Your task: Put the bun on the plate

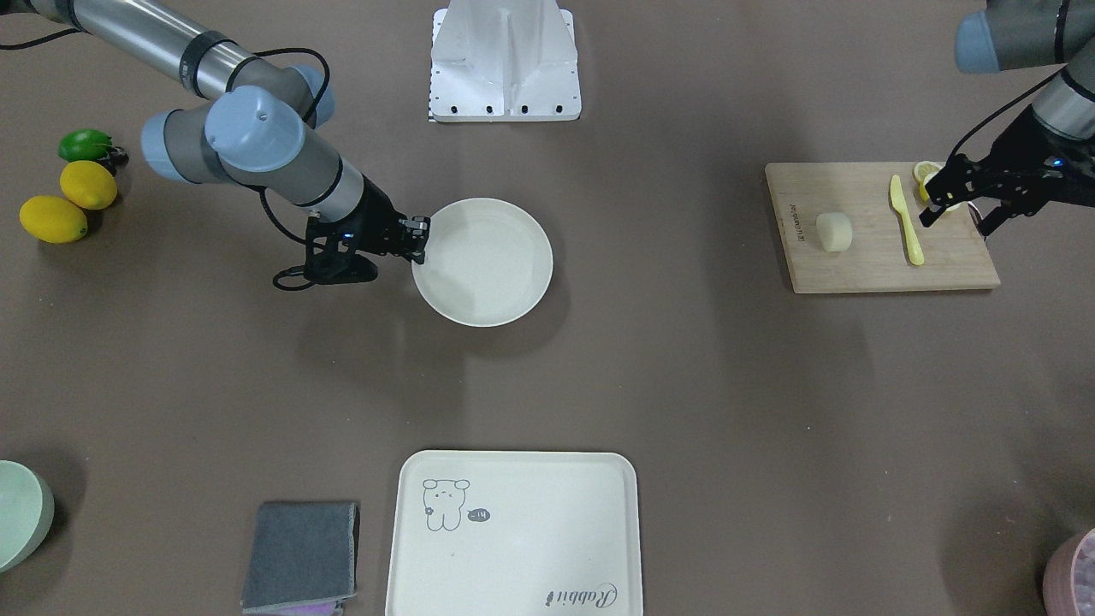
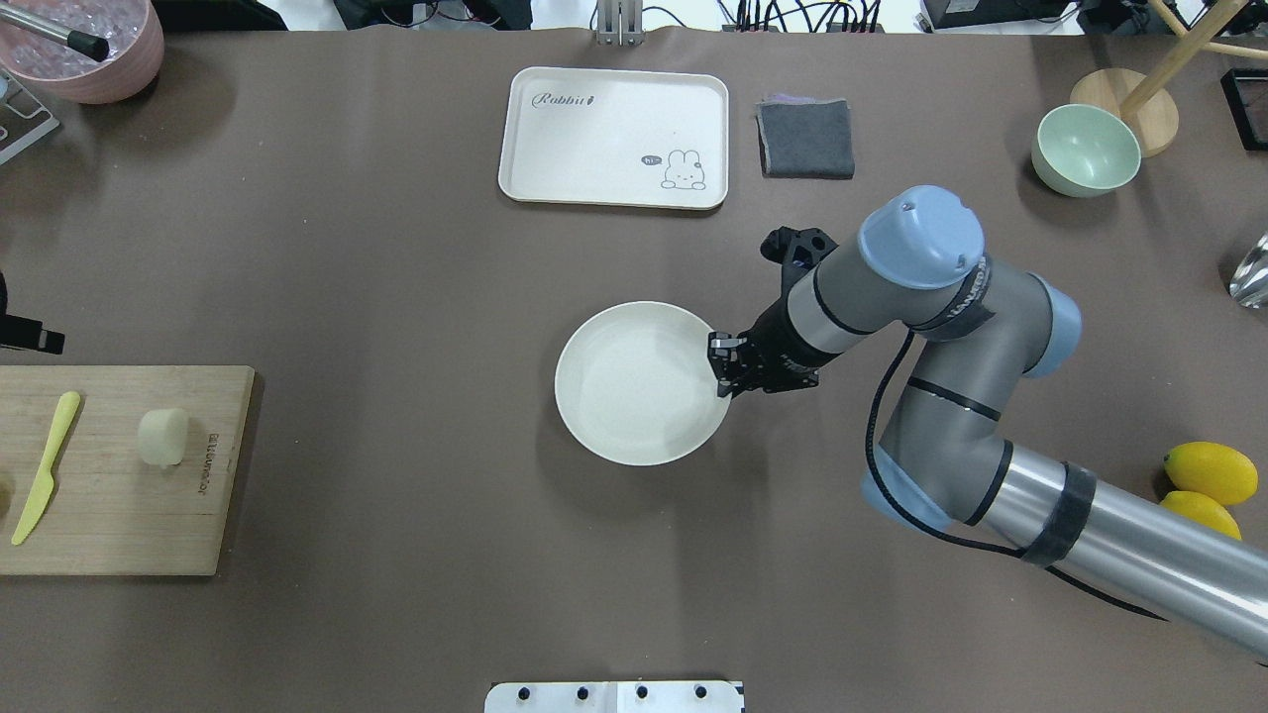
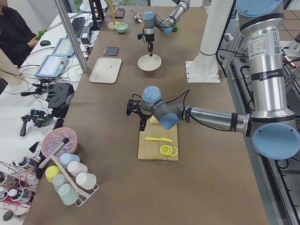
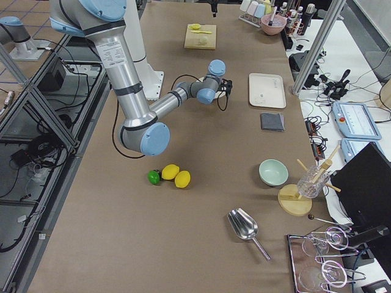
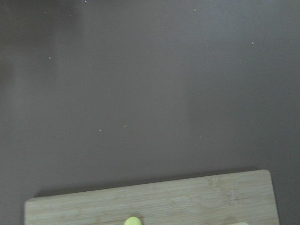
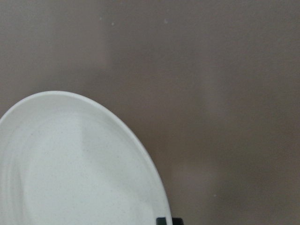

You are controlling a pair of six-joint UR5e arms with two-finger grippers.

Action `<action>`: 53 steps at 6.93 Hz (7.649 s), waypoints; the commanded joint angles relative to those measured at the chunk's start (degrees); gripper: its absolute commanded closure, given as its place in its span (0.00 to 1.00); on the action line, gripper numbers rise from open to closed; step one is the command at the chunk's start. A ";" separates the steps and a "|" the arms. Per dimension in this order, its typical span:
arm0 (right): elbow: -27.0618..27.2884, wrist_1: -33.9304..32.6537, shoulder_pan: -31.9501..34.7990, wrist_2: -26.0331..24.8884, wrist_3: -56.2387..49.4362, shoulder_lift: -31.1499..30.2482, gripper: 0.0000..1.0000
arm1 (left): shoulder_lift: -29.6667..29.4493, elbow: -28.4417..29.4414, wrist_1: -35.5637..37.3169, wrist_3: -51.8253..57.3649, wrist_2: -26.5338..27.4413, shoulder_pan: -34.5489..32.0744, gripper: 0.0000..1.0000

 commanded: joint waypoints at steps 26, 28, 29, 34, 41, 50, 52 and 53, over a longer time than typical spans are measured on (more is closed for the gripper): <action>2.41 0.06 20.30 15.73 -12.60 -8.92 0.00 | -52.28 12.31 29.68 -32.94 31.51 38.48 0.58; 2.15 0.06 19.94 15.38 -13.48 -8.92 0.00 | -52.11 12.32 29.59 -32.68 31.51 38.48 0.36; 1.97 -0.03 19.94 15.11 -13.49 -8.92 0.00 | -52.20 12.06 29.68 -32.50 31.43 38.48 0.05; 0.85 -1.34 41.88 17.13 -34.05 -19.70 0.00 | -39.13 1.60 30.03 -19.72 26.43 21.65 0.03; -4.79 -21.64 56.68 13.47 -77.12 -22.54 0.00 | -14.01 11.07 30.56 46.35 -2.06 -26.24 0.03; -8.13 -24.29 57.30 12.30 -80.90 -22.45 0.00 | -12.37 9.77 45.57 44.10 -14.46 -28.67 0.02; -7.87 -24.37 57.99 11.42 -80.90 -22.36 0.00 | -11.95 9.77 45.59 42.03 -11.92 -28.58 0.02; -8.04 -24.29 57.91 11.42 -80.90 -22.28 0.00 | -11.60 10.55 45.67 42.20 -11.73 -28.14 0.02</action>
